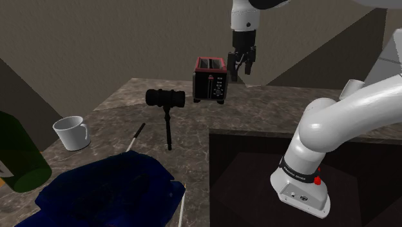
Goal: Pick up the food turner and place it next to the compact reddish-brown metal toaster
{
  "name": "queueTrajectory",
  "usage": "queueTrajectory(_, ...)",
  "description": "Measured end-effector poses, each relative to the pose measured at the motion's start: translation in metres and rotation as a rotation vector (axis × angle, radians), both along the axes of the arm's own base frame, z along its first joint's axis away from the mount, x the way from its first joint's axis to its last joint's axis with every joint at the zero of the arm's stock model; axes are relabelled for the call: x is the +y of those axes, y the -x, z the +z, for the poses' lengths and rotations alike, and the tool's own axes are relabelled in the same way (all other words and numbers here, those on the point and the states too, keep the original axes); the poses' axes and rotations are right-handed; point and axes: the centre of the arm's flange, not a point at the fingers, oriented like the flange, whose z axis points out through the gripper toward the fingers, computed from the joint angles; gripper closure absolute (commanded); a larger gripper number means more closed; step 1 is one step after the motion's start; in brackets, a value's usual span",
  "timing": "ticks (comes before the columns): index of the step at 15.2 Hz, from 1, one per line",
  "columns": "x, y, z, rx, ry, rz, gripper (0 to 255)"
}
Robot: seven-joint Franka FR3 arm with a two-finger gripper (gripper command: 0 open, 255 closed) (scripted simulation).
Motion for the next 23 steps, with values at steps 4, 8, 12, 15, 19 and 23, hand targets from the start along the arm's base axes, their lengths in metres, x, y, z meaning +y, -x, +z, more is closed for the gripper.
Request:
queueTrajectory(4, 0.027, -0.004, -0.01, -0.009, 0.001, -0.045, 0)
queueTrajectory(8, 0.069, -0.015, -0.032, -0.027, 0.001, -0.134, 0)
queueTrajectory(12, 0.111, -0.026, -0.058, -0.045, 0.003, -0.226, 0)
queueTrajectory(15, 0.145, -0.04, -0.074, -0.059, 0.004, -0.295, 0)
queueTrajectory(19, 0.184, -0.063, -0.092, -0.077, 0.004, -0.388, 0)
queueTrajectory(23, 0.223, -0.091, -0.115, -0.096, 0.005, -0.478, 0)
